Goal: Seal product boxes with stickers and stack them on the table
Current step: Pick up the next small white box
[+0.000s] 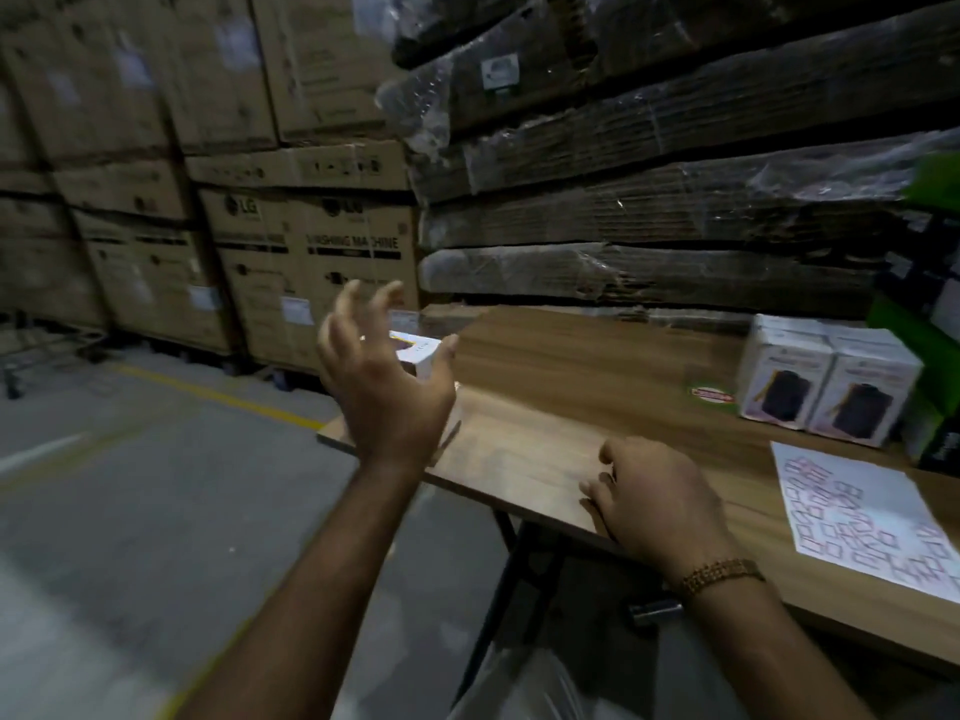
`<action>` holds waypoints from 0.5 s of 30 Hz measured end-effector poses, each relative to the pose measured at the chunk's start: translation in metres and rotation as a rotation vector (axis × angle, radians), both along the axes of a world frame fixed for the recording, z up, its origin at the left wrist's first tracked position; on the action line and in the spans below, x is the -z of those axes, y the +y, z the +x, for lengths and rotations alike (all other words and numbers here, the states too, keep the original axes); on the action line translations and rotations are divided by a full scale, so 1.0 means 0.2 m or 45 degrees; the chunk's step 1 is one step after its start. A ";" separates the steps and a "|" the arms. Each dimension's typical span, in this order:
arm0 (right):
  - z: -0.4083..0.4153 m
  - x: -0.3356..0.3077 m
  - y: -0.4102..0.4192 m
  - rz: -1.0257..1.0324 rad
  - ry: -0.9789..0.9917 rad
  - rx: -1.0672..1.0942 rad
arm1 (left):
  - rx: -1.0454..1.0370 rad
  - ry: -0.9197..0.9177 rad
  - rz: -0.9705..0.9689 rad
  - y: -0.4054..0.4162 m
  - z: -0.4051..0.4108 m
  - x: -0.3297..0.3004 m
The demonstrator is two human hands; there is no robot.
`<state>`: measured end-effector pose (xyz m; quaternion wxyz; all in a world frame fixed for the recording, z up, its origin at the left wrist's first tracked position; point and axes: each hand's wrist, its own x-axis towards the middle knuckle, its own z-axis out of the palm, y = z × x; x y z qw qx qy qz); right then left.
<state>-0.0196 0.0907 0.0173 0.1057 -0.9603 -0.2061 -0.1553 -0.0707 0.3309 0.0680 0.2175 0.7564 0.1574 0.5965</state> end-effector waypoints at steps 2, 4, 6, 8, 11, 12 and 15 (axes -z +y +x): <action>-0.03 0.01 0.03 -0.027 -0.044 0.036 | -0.062 0.224 -0.213 0.10 0.02 0.01; -0.06 0.02 0.04 -0.086 -0.085 0.054 | 0.010 0.446 -0.410 0.18 0.04 0.03; -0.08 0.04 0.06 -0.117 -0.112 0.069 | 0.085 0.600 -0.536 0.25 0.07 0.05; -0.09 0.05 0.06 -0.123 -0.105 0.071 | 0.119 0.678 -0.583 0.30 0.09 0.07; -0.10 0.04 0.05 -0.101 -0.084 0.075 | 0.151 0.661 -0.565 0.34 0.13 0.11; -0.10 0.04 0.05 -0.096 -0.087 0.076 | 0.144 0.643 -0.546 0.34 0.13 0.11; -0.11 0.03 0.03 -0.076 -0.091 0.077 | 0.104 0.599 -0.500 0.35 0.13 0.10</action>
